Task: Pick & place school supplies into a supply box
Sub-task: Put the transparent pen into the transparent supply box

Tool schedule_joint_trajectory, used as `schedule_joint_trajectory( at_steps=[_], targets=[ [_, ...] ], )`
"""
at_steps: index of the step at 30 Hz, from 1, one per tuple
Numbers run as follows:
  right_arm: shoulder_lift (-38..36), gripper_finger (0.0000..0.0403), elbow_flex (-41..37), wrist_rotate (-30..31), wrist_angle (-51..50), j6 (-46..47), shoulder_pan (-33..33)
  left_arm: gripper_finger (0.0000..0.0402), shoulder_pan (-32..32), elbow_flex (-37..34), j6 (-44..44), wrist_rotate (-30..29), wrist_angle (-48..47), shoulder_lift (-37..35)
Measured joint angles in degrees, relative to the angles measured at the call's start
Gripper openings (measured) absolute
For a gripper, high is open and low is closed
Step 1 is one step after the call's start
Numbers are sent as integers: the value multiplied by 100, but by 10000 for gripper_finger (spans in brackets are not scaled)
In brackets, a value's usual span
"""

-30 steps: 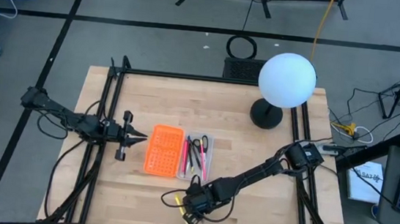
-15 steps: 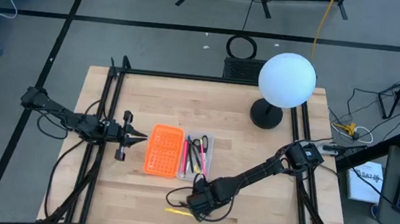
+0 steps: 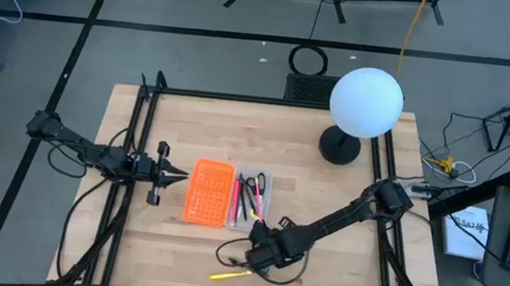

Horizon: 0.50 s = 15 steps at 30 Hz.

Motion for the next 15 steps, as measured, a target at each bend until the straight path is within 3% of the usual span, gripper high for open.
schedule_joint_trajectory(
  at_steps=[7, 15],
  targets=[
    [-67, 108, 26, -49, 1209, 35, 413, 49, 0, 0, 111, -1, -39, 0],
    [139, 98, 24, 17, 1154, 120, 690, 49, 0, 0, 63, -1, -134, 0]
  ],
)
